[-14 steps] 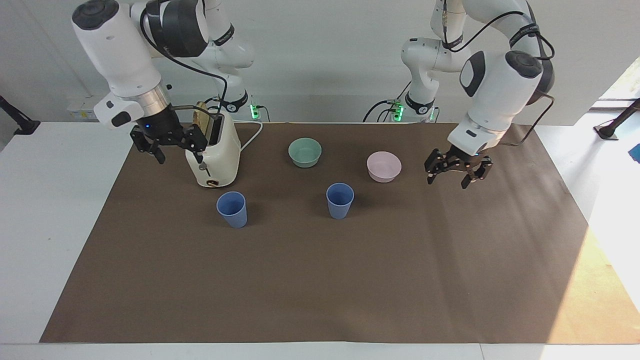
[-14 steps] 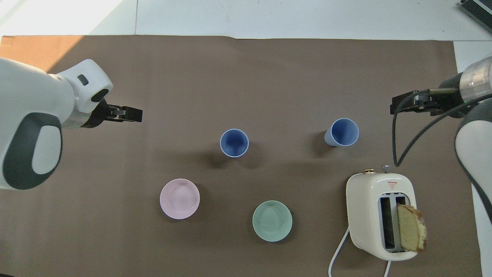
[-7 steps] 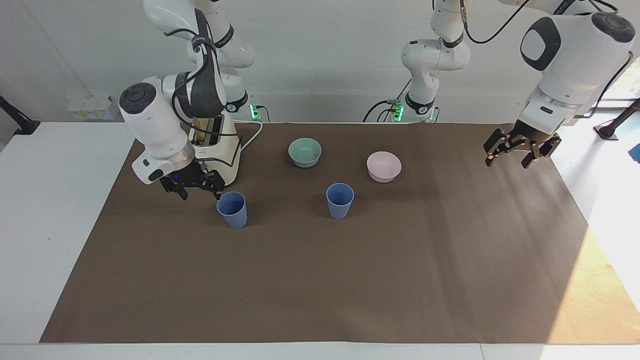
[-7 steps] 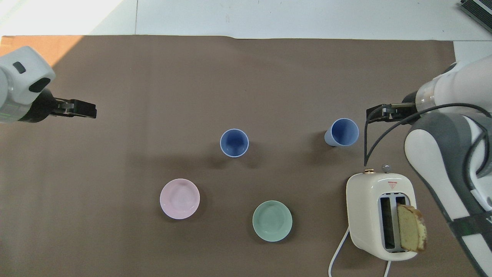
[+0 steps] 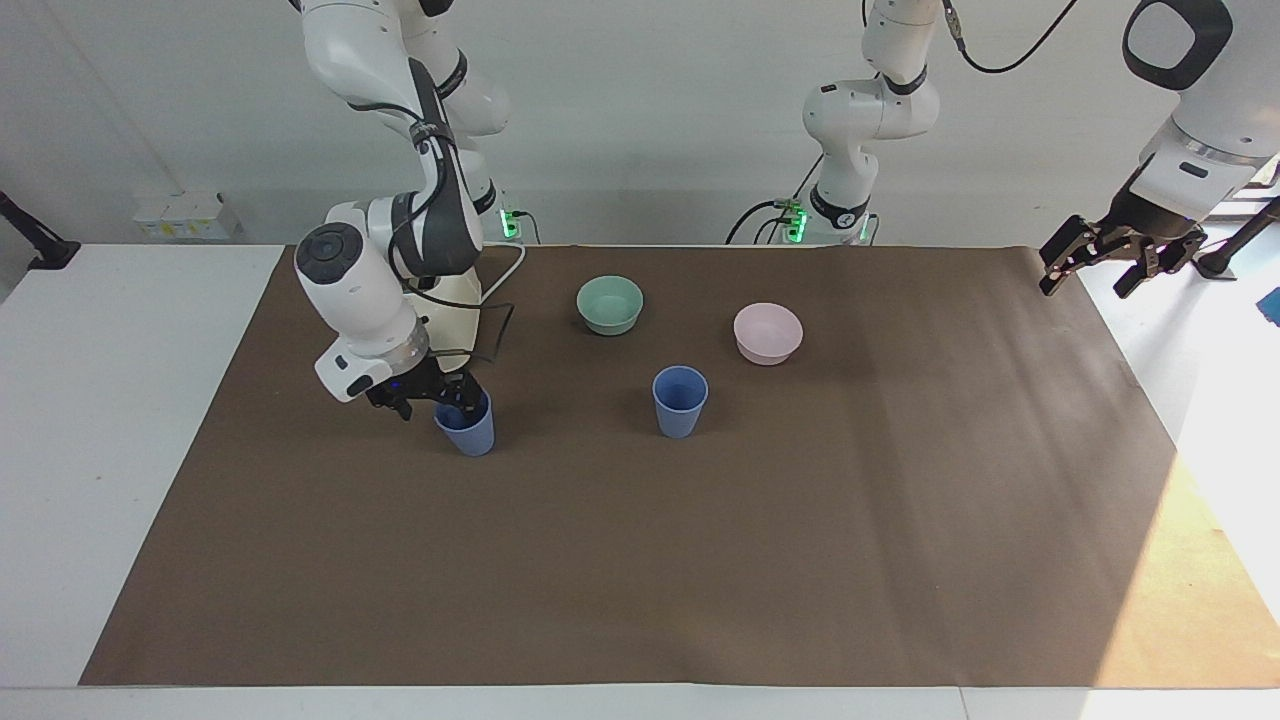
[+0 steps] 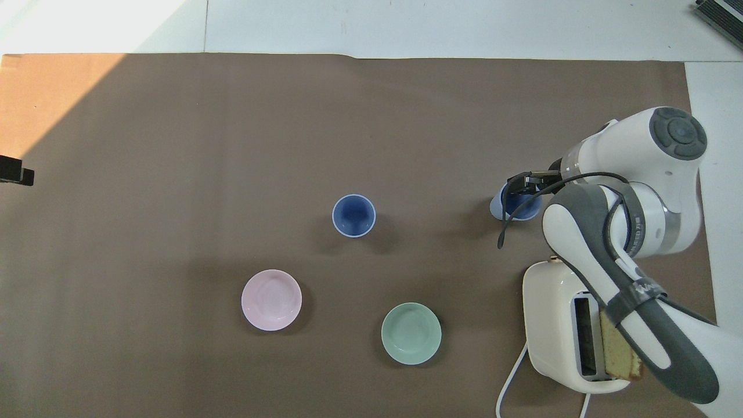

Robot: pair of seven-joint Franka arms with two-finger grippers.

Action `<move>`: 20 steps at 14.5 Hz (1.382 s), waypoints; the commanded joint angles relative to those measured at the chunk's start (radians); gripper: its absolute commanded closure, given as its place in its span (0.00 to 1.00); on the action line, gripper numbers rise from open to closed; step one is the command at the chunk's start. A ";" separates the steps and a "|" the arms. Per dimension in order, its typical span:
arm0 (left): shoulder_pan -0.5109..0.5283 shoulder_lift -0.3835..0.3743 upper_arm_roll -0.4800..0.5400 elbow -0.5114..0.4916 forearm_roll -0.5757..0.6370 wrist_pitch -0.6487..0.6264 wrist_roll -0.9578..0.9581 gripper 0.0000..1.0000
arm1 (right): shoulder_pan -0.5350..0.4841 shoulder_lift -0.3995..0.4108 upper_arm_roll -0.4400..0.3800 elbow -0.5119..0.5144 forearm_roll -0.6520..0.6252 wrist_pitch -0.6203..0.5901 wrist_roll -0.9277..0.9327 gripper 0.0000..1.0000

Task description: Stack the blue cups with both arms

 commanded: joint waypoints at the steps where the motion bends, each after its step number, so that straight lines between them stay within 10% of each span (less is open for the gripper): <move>1: 0.001 -0.001 -0.009 -0.004 0.003 0.002 0.001 0.00 | -0.004 -0.020 0.002 -0.032 0.007 0.019 -0.035 0.09; 3: 0.002 -0.002 -0.009 -0.007 0.003 0.002 0.003 0.00 | -0.001 -0.022 0.002 -0.035 0.007 0.019 -0.045 0.58; 6: -0.003 -0.004 -0.010 -0.006 0.005 -0.012 0.003 0.00 | 0.001 -0.022 0.002 -0.035 0.007 0.021 -0.045 1.00; 20: -0.004 -0.002 -0.011 -0.004 0.005 -0.012 0.005 0.00 | 0.203 0.019 0.056 0.354 0.017 -0.274 0.418 1.00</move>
